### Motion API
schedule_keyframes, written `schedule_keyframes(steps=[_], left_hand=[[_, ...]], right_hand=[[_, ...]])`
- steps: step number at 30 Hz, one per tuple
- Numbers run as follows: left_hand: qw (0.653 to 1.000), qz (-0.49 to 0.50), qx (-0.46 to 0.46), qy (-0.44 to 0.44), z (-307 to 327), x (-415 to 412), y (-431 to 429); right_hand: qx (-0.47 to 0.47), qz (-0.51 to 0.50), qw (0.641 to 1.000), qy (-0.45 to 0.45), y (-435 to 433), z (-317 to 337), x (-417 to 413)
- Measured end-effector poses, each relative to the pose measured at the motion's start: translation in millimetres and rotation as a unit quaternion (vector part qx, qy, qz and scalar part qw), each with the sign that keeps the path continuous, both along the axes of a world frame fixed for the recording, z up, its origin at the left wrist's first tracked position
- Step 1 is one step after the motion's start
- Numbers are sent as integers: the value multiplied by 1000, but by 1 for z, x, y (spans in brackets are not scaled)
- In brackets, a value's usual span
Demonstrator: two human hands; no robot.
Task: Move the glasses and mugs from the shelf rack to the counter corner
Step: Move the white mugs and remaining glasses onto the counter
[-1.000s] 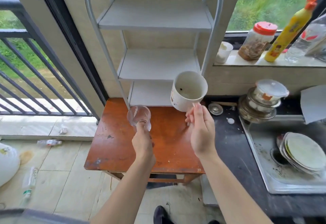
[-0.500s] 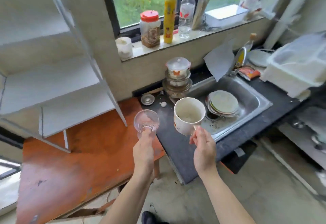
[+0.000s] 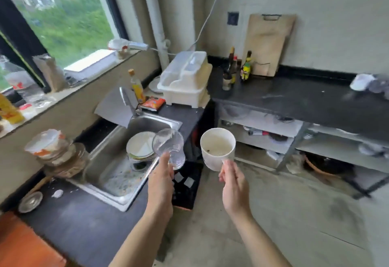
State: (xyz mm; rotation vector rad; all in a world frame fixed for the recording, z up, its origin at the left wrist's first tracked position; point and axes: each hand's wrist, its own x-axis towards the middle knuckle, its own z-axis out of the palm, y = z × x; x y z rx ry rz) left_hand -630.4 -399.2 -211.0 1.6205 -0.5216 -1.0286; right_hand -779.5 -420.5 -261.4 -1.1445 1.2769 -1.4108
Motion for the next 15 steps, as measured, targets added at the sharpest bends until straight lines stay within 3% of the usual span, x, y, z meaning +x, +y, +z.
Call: schedule_keyframes(steps=[7,15], left_hand=[[984,-175,-20,-42,-7,-134,-83],[947,-320,-37,-15,-36,-276,-208]], right_hand=[[6,-143,990,-10,-57,-9,-142],[26,-275,961,-8,-137,-28,-270]])
